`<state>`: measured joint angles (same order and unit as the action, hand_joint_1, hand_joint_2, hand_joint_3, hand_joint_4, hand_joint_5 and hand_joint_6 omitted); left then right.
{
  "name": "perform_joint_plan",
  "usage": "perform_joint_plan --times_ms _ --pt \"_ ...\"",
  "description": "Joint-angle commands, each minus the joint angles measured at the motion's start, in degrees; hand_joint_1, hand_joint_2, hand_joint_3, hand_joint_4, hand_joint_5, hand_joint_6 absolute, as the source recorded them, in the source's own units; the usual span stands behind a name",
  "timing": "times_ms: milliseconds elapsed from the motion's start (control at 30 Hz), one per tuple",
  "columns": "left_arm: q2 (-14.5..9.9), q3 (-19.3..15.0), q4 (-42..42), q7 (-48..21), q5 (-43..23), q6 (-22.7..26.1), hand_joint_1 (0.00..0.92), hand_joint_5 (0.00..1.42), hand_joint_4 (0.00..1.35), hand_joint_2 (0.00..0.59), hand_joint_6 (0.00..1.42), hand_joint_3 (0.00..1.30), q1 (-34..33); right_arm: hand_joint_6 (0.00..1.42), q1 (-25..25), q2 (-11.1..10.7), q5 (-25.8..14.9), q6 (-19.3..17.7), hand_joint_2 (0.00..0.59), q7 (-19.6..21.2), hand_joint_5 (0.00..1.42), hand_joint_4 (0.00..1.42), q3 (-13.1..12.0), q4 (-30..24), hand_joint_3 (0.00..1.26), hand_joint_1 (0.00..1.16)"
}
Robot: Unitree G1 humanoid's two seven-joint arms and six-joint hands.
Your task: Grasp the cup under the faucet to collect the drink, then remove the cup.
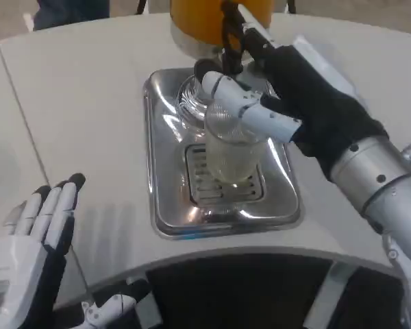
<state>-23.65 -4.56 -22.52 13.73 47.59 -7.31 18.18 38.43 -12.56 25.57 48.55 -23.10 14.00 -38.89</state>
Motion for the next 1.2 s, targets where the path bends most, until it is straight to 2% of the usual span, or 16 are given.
perform_joint_plan --times_ms 33,200,300,367,467,600,833,967,1100,1200 --pt "0.2 0.1 1.2 0.5 -0.6 -1.1 0.19 0.03 0.0 0.104 0.07 0.0 0.4 0.05 2.7 -3.9 2.2 1.9 0.438 -3.3 0.0 0.0 5.4 -1.2 0.02 0.3" --pt "0.2 -0.3 3.1 0.8 -2.0 -1.5 0.062 0.03 0.0 0.167 0.07 0.0 -0.7 0.05 7.0 -9.2 8.5 6.1 0.439 -7.5 0.0 0.0 11.4 -1.4 0.02 0.25" --pt "0.0 -0.8 4.6 0.8 -3.2 -1.4 0.004 0.04 0.0 0.182 0.07 0.0 -2.6 0.05 8.5 -10.6 11.2 8.5 0.445 -9.6 0.0 0.0 13.2 -1.8 0.02 0.22" --pt "-0.4 -1.1 5.4 0.5 -3.5 -1.4 0.0 0.04 0.0 0.183 0.07 0.0 -3.9 0.06 10.4 -12.5 13.8 8.7 0.444 -12.1 0.0 0.0 15.2 -2.4 0.03 0.21" --pt "-0.9 -1.3 6.8 -0.3 -4.4 -1.4 0.0 0.04 0.0 0.181 0.07 0.0 -6.2 0.08 12.6 -14.1 17.4 9.3 0.441 -15.6 0.0 0.0 17.4 -2.7 0.03 0.19" --pt "-1.1 -0.3 7.9 -0.5 -4.1 -1.1 0.0 0.04 0.0 0.178 0.08 0.0 -8.1 0.08 13.3 -14.4 20.1 9.7 0.441 -19.0 0.0 0.0 18.0 -3.3 0.03 0.18" --pt "-0.3 1.5 8.1 0.0 -3.6 -1.0 0.0 0.05 0.0 0.173 0.09 0.0 -9.0 0.08 14.8 -14.0 22.0 7.3 0.453 -23.6 0.0 0.0 18.2 -0.5 0.03 0.17" --pt "0.2 2.5 8.2 0.2 -3.3 -0.6 0.0 0.06 0.0 0.178 0.1 0.0 -9.3 0.08 14.7 -13.2 23.1 5.0 0.455 -23.9 0.0 0.0 18.4 0.5 0.03 0.17" --pt "0.8 3.6 8.4 0.0 -3.0 -0.1 0.0 0.06 0.0 0.176 0.1 0.0 -10.1 0.08 14.0 -12.0 22.7 2.9 0.458 -23.9 0.0 0.0 17.3 1.2 0.03 0.17" --pt "1.1 4.3 8.7 0.2 -3.0 0.1 0.0 0.06 0.0 0.176 0.1 0.0 -10.7 0.08 12.4 -10.6 22.4 0.4 0.464 -21.8 0.0 0.0 16.4 2.0 0.03 0.17"
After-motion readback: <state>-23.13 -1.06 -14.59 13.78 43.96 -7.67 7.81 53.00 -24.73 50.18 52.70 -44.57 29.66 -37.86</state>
